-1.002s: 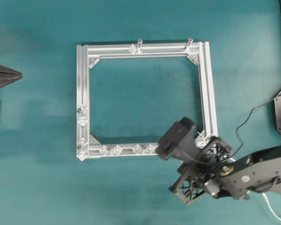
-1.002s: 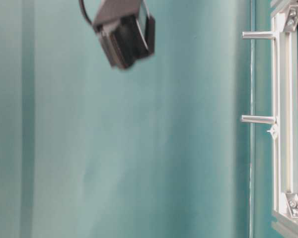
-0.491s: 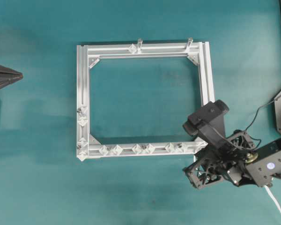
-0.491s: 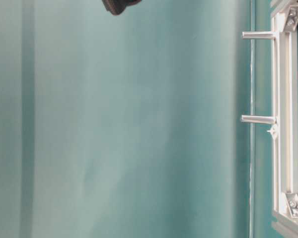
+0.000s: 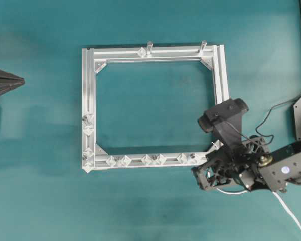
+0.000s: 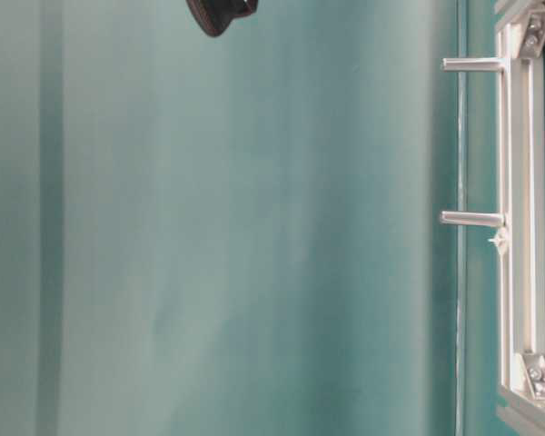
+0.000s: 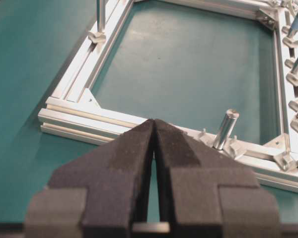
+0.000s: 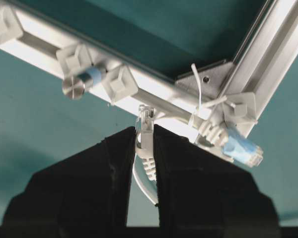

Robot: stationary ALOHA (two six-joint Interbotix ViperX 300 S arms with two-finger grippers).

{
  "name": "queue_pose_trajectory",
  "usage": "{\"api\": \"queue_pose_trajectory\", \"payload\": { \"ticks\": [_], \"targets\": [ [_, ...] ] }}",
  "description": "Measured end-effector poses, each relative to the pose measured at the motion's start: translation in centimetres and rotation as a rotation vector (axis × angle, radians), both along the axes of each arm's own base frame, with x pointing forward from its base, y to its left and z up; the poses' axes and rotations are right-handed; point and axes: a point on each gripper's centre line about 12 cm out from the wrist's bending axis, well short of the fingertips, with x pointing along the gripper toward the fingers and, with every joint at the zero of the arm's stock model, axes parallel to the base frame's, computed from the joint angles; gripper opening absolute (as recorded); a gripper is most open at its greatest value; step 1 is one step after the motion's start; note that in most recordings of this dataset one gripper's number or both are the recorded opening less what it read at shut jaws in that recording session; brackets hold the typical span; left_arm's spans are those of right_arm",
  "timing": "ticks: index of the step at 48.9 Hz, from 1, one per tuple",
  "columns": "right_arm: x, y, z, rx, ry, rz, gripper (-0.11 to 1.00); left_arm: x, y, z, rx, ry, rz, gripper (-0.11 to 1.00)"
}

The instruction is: Move the cable alternately left and right between 8 closely spaced pins so it hooks onto each one.

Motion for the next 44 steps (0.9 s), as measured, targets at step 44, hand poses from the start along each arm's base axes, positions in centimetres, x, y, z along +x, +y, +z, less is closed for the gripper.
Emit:
{"api": "queue_pose_trajectory", "payload": {
  "ticks": [44],
  "targets": [
    [0.4, -0.6, -1.6, 0.049, -0.032, -0.089, 0.14, 0.0, 0.0, 0.0, 0.000, 0.000, 0.000, 0.00]
  ]
}}
